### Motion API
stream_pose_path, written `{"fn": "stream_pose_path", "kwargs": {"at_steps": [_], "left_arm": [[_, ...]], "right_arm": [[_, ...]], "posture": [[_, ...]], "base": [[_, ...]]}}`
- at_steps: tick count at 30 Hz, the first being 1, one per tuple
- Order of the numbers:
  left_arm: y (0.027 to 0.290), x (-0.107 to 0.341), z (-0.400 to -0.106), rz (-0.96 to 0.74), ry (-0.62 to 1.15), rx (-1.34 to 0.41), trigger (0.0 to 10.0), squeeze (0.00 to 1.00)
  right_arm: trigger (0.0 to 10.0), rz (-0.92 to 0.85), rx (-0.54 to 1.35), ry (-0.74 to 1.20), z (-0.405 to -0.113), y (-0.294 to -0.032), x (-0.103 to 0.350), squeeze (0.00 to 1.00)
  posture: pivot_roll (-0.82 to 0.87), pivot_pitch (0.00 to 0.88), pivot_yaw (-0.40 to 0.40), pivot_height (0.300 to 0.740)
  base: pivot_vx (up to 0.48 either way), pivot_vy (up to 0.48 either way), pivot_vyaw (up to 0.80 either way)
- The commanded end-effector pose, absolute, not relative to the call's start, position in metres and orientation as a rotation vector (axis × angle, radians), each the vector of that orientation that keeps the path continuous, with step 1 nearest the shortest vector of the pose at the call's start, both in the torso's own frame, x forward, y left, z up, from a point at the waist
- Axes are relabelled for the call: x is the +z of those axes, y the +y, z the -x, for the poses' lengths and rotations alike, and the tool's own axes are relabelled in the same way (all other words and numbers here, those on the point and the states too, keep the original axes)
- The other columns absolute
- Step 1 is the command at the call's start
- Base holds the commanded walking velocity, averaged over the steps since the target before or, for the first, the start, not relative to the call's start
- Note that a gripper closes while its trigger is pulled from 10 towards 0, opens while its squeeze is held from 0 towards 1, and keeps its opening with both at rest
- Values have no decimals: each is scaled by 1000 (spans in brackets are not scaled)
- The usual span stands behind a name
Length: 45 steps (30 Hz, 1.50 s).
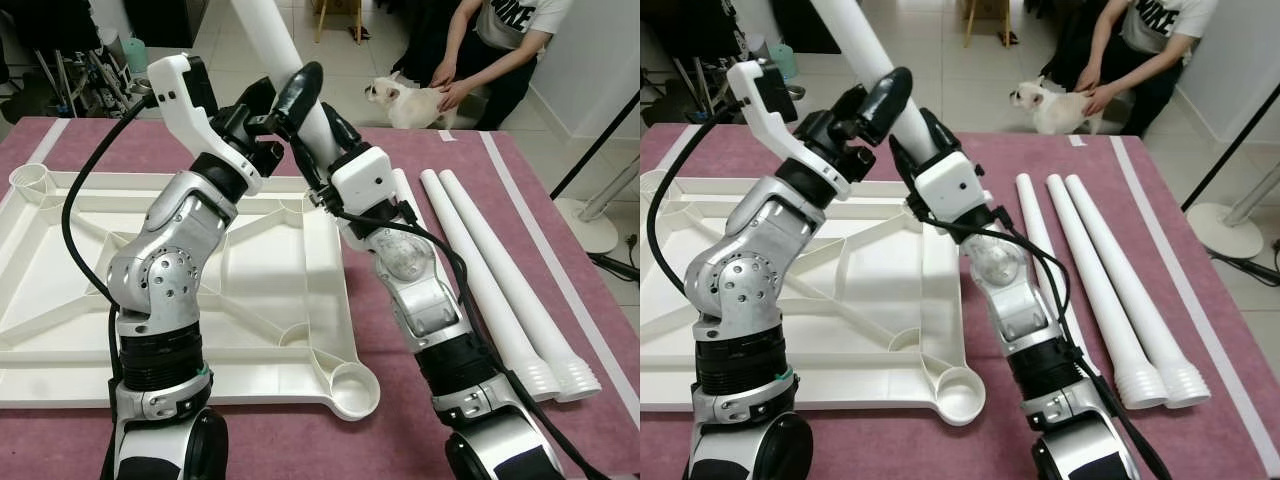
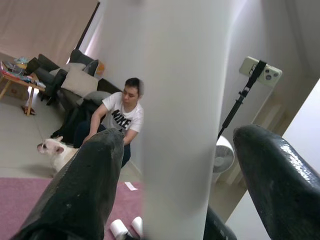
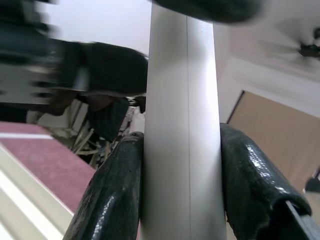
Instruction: Building children table
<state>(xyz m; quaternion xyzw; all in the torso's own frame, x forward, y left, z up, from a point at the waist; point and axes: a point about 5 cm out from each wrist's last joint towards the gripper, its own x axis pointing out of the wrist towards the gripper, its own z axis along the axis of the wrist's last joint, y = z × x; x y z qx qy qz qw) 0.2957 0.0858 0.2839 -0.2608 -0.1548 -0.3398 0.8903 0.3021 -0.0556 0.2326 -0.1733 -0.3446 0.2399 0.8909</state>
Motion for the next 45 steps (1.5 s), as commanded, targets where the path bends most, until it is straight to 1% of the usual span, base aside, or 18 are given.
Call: {"fn": "stream_pose_path", "kwargs": {"at_steps": [1,7,8,10,11,12,18,19,23,24,25,37,38,40,41,42,43,45], "left_arm": [[82,283,-299,512,-309,-714,10000,0],[81,281,-302,508,-292,-704,9216,0],[82,282,-302,510,-292,-706,6196,0],[82,282,-302,510,-292,-706,6196,0],[83,283,-302,519,-298,-698,1765,0],[85,285,-301,523,-317,-698,0,0],[80,287,-294,455,-340,-743,0,0],[77,287,-293,431,-342,-746,0,0],[76,288,-291,414,-349,-754,0,0],[73,289,-290,387,-360,-767,0,0],[71,290,-288,349,-376,-776,0,0],[62,304,-280,136,-492,-786,0,0],[60,306,-278,118,-502,-802,0,0],[60,307,-277,109,-509,-812,0,0],[58,307,-276,101,-516,-826,0,0],[58,307,-276,101,-516,-826,0,0],[56,308,-274,102,-525,-837,0,0],[53,309,-273,100,-535,-849,0,0]], "right_arm": [[10000,398,538,-749,-296,-50,233,0],[10000,436,567,-739,-293,-48,225,0],[10000,437,566,-732,-293,-48,223,0],[10000,437,566,-732,-293,-48,223,0],[10000,438,562,-725,-294,-49,222,0],[10000,434,536,-709,-297,-52,222,0],[10000,426,475,-666,-305,-58,221,0],[10000,429,459,-658,-308,-59,222,914],[10000,422,459,-653,-309,-59,223,1000],[10000,414,456,-647,-309,-59,223,1000],[10000,416,458,-637,-310,-59,224,0],[10000,393,510,-424,-312,-59,206,0],[5529,403,514,-420,-312,-59,207,0],[5529,411,517,-419,-312,-59,208,0],[3059,422,522,-418,-313,-58,209,0],[3059,422,522,-418,-313,-58,209,0],[0,438,532,-420,-313,-58,210,0],[0,452,545,-419,-313,-56,211,0]], "posture": [[37,0,52,740],[38,0,52,740],[38,0,53,740],[38,0,53,740],[38,0,53,740],[38,0,53,740],[39,0,51,740],[39,0,51,740],[40,0,49,740],[40,0,49,740],[40,0,48,740],[34,0,44,740],[34,0,44,740],[34,0,44,740],[27,0,44,740],[27,0,44,740],[27,0,43,740],[28,0,42,740]], "base": [[0,0,0],[0,0,0],[0,0,0],[0,0,0],[0,0,0],[0,0,0],[0,0,0],[0,0,0],[0,0,0],[0,0,0],[0,0,0],[0,0,0],[0,0,0],[0,0,0],[0,0,0],[0,0,0],[0,0,0],[0,0,0]]}}
